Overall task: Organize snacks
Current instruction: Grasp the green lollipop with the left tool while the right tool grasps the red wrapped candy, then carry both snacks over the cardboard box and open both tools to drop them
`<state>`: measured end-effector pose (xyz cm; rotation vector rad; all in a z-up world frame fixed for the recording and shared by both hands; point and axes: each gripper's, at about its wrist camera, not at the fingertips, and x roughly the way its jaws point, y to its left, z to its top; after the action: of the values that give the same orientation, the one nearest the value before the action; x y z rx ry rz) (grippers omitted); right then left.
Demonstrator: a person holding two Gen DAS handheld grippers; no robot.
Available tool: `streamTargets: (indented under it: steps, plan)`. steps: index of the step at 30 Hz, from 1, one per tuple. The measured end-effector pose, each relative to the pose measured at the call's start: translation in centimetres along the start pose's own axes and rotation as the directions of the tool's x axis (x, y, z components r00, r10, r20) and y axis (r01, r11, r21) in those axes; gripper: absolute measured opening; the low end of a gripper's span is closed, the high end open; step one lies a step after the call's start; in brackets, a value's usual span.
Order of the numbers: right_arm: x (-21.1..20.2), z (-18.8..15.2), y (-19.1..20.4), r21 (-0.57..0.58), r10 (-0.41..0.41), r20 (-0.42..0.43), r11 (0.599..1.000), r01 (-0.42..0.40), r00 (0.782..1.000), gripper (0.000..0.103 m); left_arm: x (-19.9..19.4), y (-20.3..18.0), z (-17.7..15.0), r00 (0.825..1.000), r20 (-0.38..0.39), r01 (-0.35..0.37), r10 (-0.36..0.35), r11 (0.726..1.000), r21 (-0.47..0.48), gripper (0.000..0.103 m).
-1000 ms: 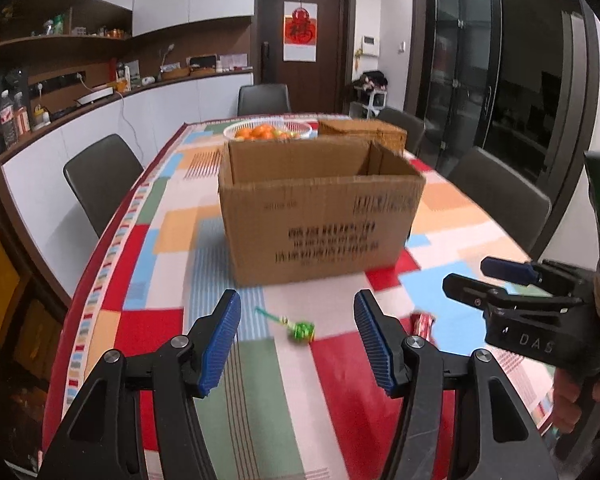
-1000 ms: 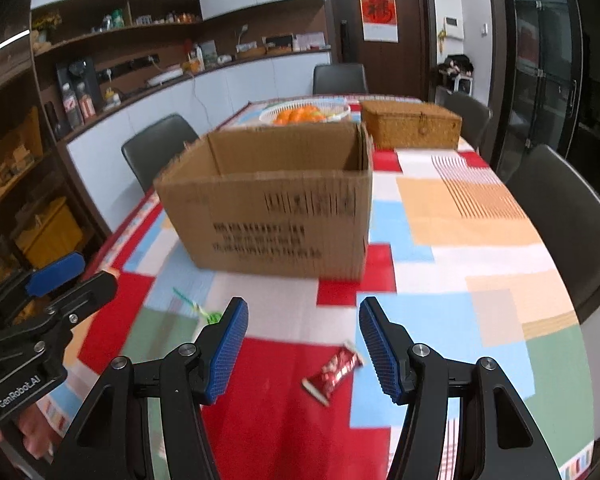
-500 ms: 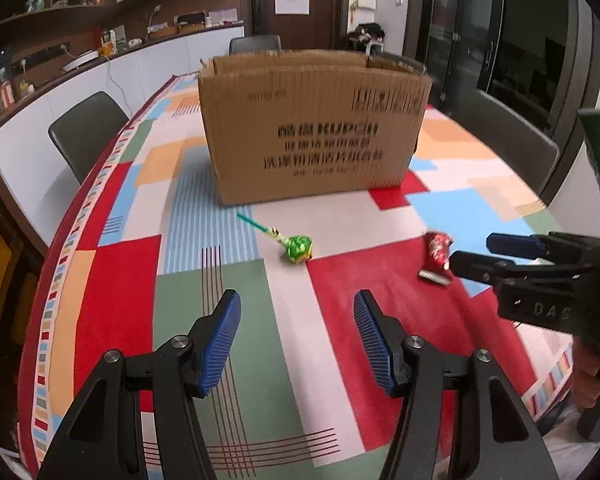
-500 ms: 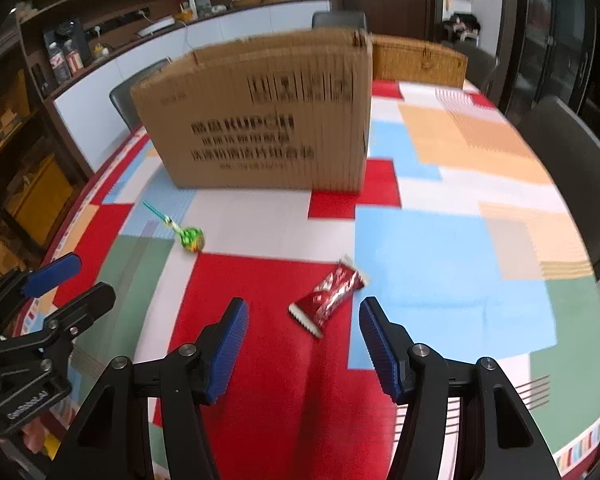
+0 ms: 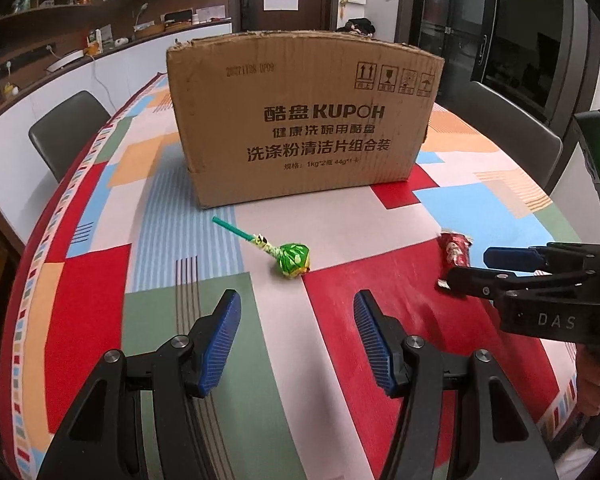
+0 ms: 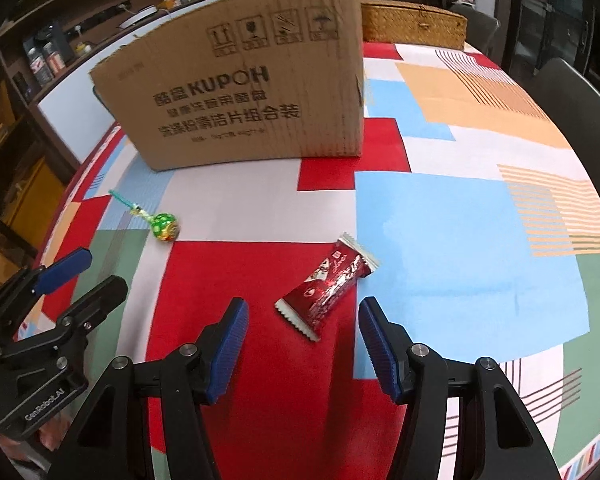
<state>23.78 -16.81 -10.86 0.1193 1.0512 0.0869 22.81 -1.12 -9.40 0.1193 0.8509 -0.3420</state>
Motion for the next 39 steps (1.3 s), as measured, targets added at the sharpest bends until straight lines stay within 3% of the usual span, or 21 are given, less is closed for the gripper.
streamTargets:
  steps: [12,20,26,28,39]
  plan:
    - [2.1,1.2,-0.4,0.027,0.002,-0.028,1.000,-0.001,1.000,0.046,4.2,1.0,1.6,0.999,-0.051,0.014,-0.017,0.999,-0.044,0.057]
    - [3.3,2.4,0.5,0.006,0.004,-0.049,1.000,-0.003,0.999,0.034,6.2,1.8,2.8,0.995,-0.085,0.038,-0.047,0.994,-0.100,0.045]
    - [3.5,2.7,1.2,-0.018,-0.011,-0.044,1.000,0.010,0.999,0.032,6.7,1.6,3.0,0.994,-0.093,0.055,-0.064,0.993,-0.102,0.029]
    - [3.5,2.6,1.3,-0.029,-0.025,-0.039,0.999,0.024,0.999,0.025,6.8,1.4,3.1,0.993,-0.097,0.058,-0.067,0.993,-0.098,0.025]
    - [3.1,2.6,0.8,-0.030,-0.003,-0.034,1.000,0.002,0.999,0.023,5.1,0.4,3.0,0.994,-0.087,0.066,-0.073,0.995,-0.078,0.025]
